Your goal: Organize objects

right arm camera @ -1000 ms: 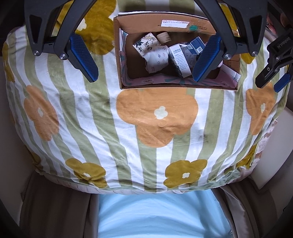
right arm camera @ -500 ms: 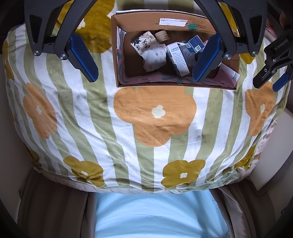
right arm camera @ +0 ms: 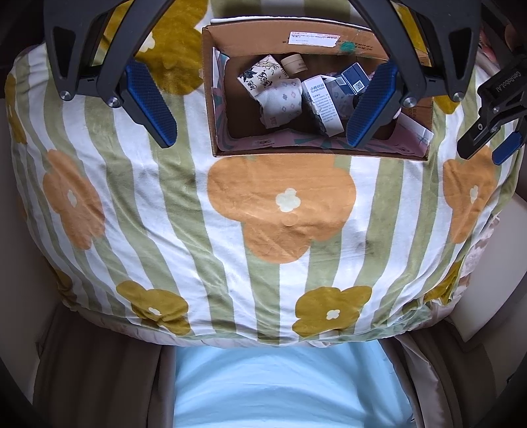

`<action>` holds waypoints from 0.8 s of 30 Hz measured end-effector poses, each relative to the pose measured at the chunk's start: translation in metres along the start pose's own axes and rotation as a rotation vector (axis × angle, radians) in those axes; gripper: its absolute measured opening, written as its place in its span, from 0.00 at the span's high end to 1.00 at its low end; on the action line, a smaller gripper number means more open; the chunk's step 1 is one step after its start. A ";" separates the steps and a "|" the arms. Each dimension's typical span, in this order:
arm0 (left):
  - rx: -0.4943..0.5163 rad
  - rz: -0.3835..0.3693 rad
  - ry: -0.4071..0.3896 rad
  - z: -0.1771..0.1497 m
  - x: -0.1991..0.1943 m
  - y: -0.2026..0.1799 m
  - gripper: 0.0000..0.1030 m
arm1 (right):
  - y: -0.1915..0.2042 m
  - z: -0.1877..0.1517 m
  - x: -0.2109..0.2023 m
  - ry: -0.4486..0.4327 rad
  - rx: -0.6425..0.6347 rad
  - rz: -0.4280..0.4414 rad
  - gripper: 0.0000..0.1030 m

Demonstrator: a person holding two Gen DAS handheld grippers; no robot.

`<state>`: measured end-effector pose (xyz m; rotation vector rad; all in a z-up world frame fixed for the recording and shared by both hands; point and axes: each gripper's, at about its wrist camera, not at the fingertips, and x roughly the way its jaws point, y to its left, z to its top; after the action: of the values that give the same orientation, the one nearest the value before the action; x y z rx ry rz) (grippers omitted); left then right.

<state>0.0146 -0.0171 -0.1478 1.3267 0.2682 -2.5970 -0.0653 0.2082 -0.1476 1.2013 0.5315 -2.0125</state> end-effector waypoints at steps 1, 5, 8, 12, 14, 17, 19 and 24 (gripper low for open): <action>-0.001 0.002 0.000 0.000 0.000 0.000 0.00 | 0.000 0.000 0.000 0.001 -0.003 -0.001 0.00; -0.004 0.003 -0.001 -0.001 0.000 0.000 0.00 | 0.000 0.000 0.000 0.002 -0.004 0.001 0.00; -0.004 0.003 -0.002 -0.001 0.000 0.001 0.00 | 0.000 0.000 -0.001 0.000 -0.001 -0.001 0.00; -0.009 -0.010 -0.002 -0.001 -0.001 0.002 0.00 | 0.000 0.000 0.000 0.001 0.000 -0.001 0.00; -0.014 -0.013 -0.004 -0.001 -0.002 0.003 0.00 | 0.001 0.001 -0.001 0.002 -0.001 0.000 0.00; -0.014 -0.009 -0.004 -0.001 -0.003 0.003 0.00 | 0.000 0.000 0.000 0.000 -0.001 -0.001 0.00; -0.018 -0.008 -0.005 -0.001 -0.003 0.004 0.00 | 0.000 0.000 0.000 -0.001 -0.002 -0.002 0.00; -0.023 -0.005 -0.003 0.001 -0.002 0.005 0.00 | 0.001 0.001 0.001 -0.001 -0.001 -0.004 0.00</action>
<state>0.0160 -0.0223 -0.1460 1.3157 0.3001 -2.5926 -0.0656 0.2065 -0.1484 1.1996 0.5350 -2.0160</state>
